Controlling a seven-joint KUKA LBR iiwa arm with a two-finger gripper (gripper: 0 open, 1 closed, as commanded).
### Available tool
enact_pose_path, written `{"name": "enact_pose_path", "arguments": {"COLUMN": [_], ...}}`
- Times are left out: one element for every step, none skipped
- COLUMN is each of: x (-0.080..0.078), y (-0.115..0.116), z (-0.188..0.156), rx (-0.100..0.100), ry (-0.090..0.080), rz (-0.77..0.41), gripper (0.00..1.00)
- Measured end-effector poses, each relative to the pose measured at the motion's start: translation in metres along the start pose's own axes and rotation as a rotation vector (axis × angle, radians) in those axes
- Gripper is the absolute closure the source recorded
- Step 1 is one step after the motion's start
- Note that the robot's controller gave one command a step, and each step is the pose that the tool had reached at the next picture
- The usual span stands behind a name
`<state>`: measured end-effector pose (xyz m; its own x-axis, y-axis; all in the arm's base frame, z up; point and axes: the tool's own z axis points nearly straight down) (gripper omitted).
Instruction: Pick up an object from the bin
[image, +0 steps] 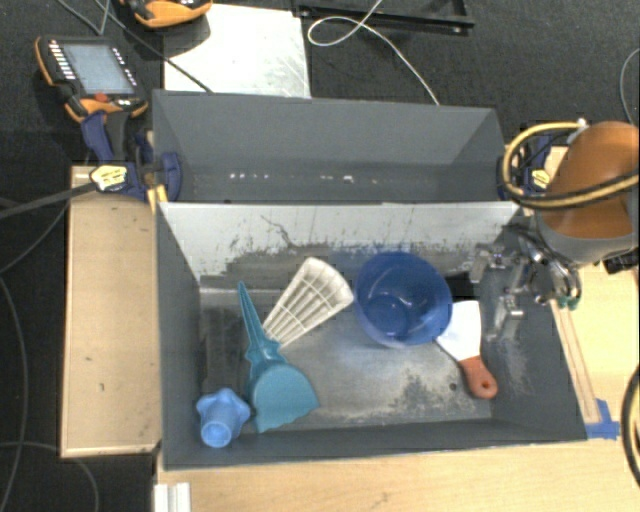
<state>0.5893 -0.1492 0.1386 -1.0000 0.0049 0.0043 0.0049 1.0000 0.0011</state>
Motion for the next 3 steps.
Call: {"name": "enact_pose_path", "arguments": {"x": [-0.002, 0.011, 0.019], "y": [0.001, 0.070, 0.074], "z": [-0.005, 0.011, 0.022], "rx": [0.002, 0.002, 0.001], "ry": [-0.008, -0.004, -0.004], "rz": [-0.005, -0.174, -0.323], "gripper": [0.00, 0.00, 0.00]}}
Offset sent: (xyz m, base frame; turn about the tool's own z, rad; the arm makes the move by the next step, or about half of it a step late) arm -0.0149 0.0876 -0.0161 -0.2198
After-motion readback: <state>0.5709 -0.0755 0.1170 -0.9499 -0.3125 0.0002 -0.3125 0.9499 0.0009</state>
